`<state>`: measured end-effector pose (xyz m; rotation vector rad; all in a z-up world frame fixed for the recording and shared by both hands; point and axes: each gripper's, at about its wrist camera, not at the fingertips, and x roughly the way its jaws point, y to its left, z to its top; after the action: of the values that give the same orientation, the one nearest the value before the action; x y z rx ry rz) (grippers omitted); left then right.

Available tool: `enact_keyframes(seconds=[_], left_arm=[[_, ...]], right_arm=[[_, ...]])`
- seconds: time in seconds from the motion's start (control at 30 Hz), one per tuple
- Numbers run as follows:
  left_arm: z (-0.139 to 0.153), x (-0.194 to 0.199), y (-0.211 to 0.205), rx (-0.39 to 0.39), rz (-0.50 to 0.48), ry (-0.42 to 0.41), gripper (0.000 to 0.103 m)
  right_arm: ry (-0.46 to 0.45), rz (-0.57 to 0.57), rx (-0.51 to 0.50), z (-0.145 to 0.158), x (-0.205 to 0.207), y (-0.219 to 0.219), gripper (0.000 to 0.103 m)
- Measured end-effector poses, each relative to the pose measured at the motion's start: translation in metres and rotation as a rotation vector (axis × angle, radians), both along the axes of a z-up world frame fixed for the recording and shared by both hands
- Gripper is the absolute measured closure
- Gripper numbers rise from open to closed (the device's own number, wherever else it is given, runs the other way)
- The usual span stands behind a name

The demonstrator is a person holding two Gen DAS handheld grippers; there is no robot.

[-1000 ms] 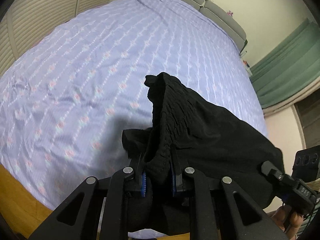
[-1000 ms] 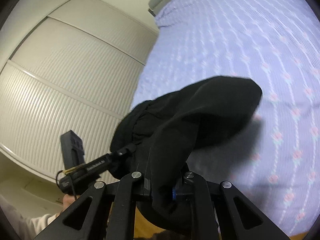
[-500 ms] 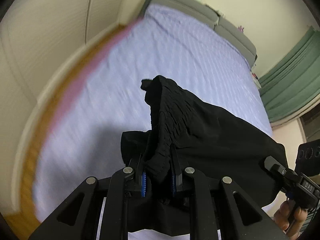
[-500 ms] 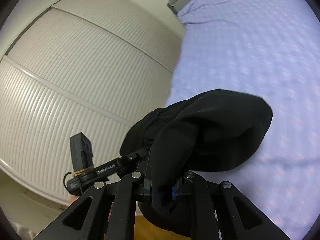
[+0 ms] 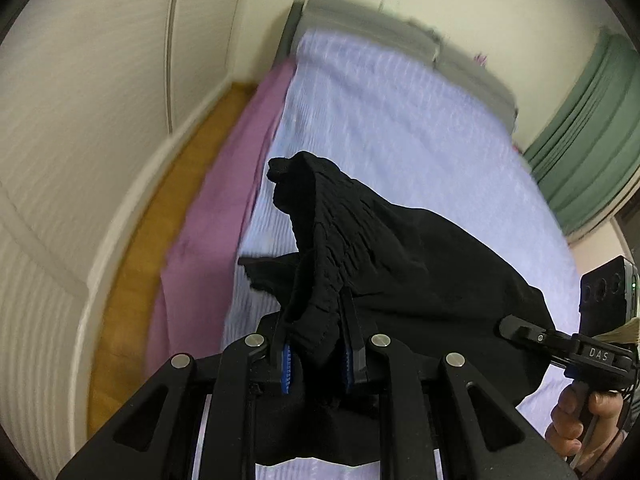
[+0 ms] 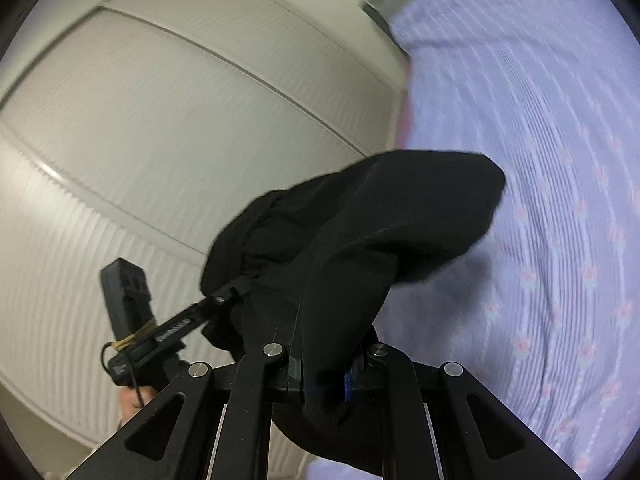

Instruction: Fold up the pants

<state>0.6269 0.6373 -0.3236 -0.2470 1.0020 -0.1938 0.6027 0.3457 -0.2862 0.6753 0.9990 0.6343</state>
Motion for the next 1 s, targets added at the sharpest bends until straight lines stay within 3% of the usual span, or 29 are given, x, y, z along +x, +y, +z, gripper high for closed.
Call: enact_keyframes(seconds=[0.13,0.27,0.37,0.43,0.6,0.83,1.0], left_arm=[[-0.093,-0.031,-0.003,0.008,-0.023,0.146,0.084],[-0.136,-0.074,-0.006,0.002,-0.023,0.146,0.080],[-0.142,-0.083,-0.003,0.002,-0.026,0.119,0.071],[-0.139,-0.084,-0.003,0.038,-0.034,0.105,0.059],[-0.138,-0.091,0.002,0.078,-0.030,0.079,0.044],[-0.122,-0.108,0.005,0.087,-0.008,0.047,0.042],[-0.108,-0.129,0.016,0.081,0.039,0.025,0.038]], right_arm=[[0.154,-0.002,-0.062,-0.087,-0.029,0.006,0.091],[0.258,-0.006,-0.127,-0.144,-0.075,0.007,0.090],[0.302,-0.022,-0.131,-0.168,-0.097,0.001,0.089],[0.307,-0.034,-0.133,-0.174,-0.103,-0.002,0.085],[0.293,-0.061,-0.184,-0.177,-0.121,-0.011,0.074],[0.196,-0.027,-0.327,-0.170,-0.102,-0.020,0.059],[0.150,-0.011,-0.378,-0.159,-0.116,-0.028,0.058]])
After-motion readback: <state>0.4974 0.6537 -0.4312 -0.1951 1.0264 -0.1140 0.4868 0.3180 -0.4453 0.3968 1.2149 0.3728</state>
